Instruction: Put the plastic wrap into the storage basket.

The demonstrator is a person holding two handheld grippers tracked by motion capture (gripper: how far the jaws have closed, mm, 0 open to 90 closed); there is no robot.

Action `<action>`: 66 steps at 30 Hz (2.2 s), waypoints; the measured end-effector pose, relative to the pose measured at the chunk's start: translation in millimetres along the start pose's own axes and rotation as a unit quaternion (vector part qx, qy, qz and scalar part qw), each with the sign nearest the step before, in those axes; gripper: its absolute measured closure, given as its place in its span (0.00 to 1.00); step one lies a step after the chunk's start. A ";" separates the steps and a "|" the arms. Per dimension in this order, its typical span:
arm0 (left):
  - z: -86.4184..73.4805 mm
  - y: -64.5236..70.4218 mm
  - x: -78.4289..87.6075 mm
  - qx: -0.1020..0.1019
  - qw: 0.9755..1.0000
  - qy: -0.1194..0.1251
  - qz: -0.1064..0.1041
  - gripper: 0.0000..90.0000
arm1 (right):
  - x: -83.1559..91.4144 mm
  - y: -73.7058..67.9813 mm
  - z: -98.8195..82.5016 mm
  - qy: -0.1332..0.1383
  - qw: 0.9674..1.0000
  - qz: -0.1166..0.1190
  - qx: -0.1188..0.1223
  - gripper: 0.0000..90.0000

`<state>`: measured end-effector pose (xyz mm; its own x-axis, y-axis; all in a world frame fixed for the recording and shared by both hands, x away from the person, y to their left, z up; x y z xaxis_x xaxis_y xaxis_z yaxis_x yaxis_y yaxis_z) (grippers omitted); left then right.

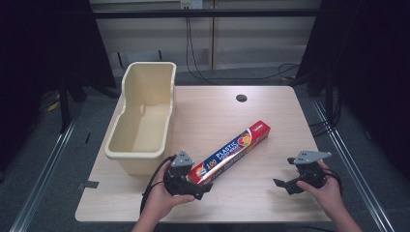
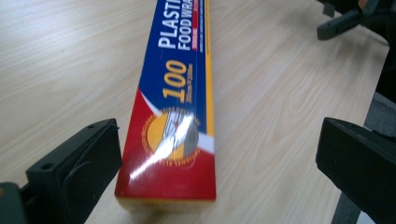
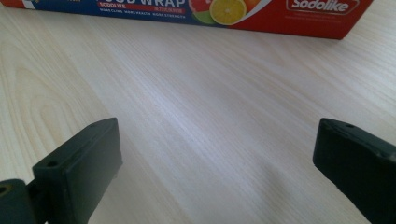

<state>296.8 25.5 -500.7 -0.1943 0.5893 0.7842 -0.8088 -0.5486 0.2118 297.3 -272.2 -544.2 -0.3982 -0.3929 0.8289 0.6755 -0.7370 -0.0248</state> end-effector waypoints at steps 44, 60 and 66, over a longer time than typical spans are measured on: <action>116.0 -17.4 -96.9 -0.052 0.985 -0.162 0.031 0.30 | 7.5 8.8 3.4 0.019 1.000 -0.002 -0.022 0.03; 112.4 -22.1 -120.0 -0.023 0.978 -0.207 0.033 0.33 | 7.5 8.0 4.4 0.020 1.000 -0.001 -0.021 0.03; 113.9 -22.9 -122.0 -0.013 0.977 -0.213 0.029 0.36 | 8.1 7.9 4.5 0.021 1.000 -0.002 -0.021 0.03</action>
<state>402.2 -101.4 -534.8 0.0042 0.2555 0.9668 -0.8178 -0.5555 0.1503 302.2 -278.7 -535.2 -0.4266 -0.4123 0.8050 0.6482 -0.7601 -0.0458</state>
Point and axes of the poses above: each handheld gripper's, and its own axes: x roughly backward along the jaws, z roughly out of its top, y roughly to its right, the point moved 9 cm from there along -x, roughly forward along the jaws, and after that the axes turned 13 degrees about -y, right-handed, at the moved point
